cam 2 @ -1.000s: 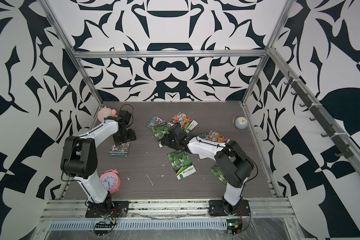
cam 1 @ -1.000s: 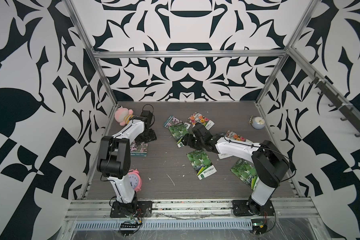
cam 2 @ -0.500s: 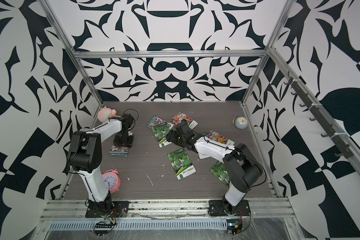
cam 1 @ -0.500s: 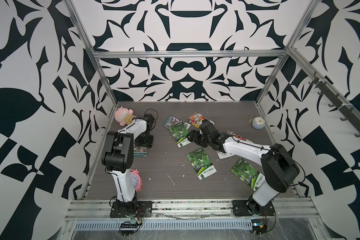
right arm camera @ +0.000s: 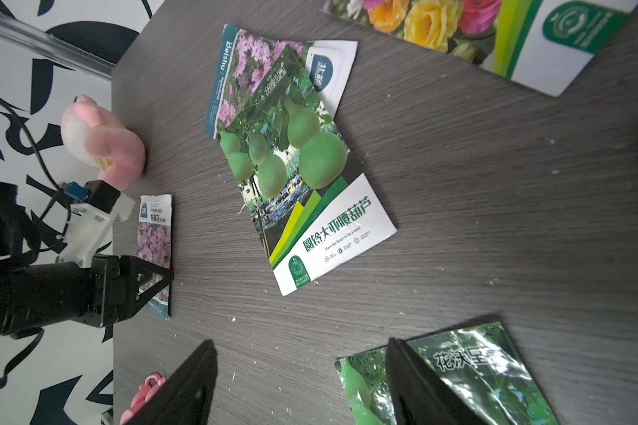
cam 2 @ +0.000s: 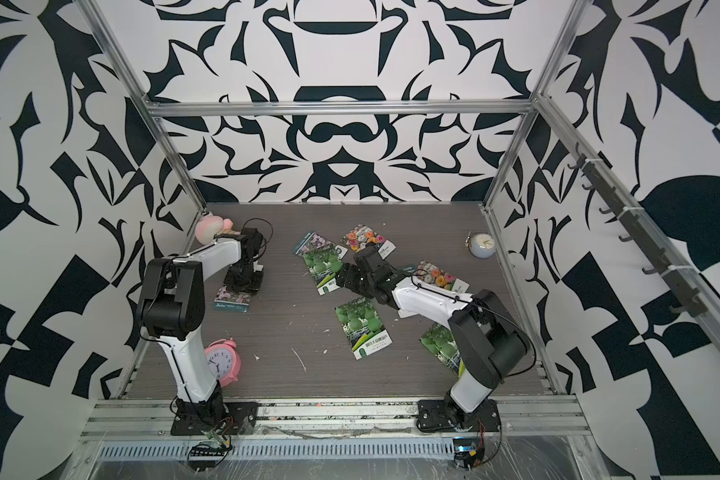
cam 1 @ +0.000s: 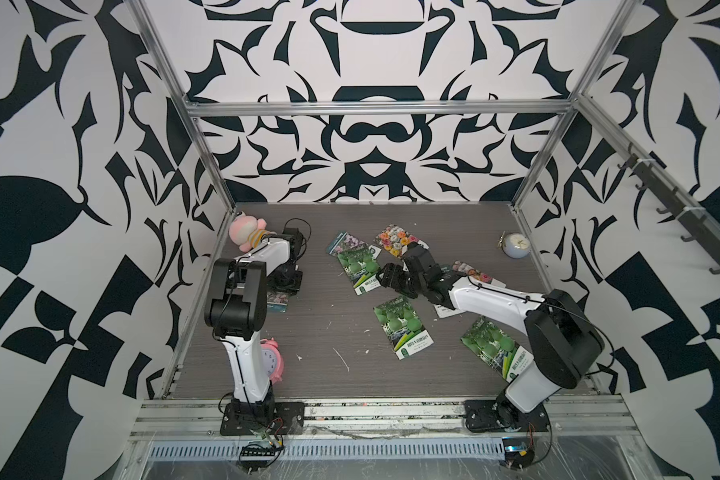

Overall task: Arrange the seed packets in a row
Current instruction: Move the seed packet to the center of the board.

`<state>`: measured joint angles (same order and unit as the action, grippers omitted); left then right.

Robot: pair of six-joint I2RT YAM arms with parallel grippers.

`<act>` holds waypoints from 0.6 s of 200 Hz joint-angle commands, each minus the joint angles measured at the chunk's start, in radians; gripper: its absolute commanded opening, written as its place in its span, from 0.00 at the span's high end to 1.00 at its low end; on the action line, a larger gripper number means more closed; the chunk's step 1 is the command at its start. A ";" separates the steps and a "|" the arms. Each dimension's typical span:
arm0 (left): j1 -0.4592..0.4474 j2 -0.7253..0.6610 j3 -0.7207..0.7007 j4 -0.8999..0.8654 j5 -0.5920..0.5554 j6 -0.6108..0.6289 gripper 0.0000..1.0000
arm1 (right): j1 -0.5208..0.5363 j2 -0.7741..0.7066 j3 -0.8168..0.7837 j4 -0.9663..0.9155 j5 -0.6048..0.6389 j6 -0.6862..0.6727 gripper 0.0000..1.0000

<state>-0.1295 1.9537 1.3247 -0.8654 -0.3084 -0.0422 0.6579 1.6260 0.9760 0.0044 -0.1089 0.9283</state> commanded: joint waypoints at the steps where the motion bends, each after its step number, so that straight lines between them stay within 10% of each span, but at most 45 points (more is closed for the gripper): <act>1: 0.048 0.064 -0.018 -0.013 0.039 0.038 0.51 | -0.003 -0.045 -0.017 0.038 -0.002 0.002 0.24; 59: 0.145 0.084 0.033 -0.050 0.121 0.005 0.52 | -0.004 -0.059 -0.041 0.044 -0.009 -0.002 0.24; 120: 0.116 0.038 0.133 -0.031 0.174 0.035 0.24 | -0.004 -0.060 -0.049 0.050 -0.006 0.004 0.24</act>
<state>-0.0071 1.9793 1.3952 -0.8951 -0.1654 -0.0223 0.6567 1.5913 0.9276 0.0265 -0.1158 0.9325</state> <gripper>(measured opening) 0.736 0.764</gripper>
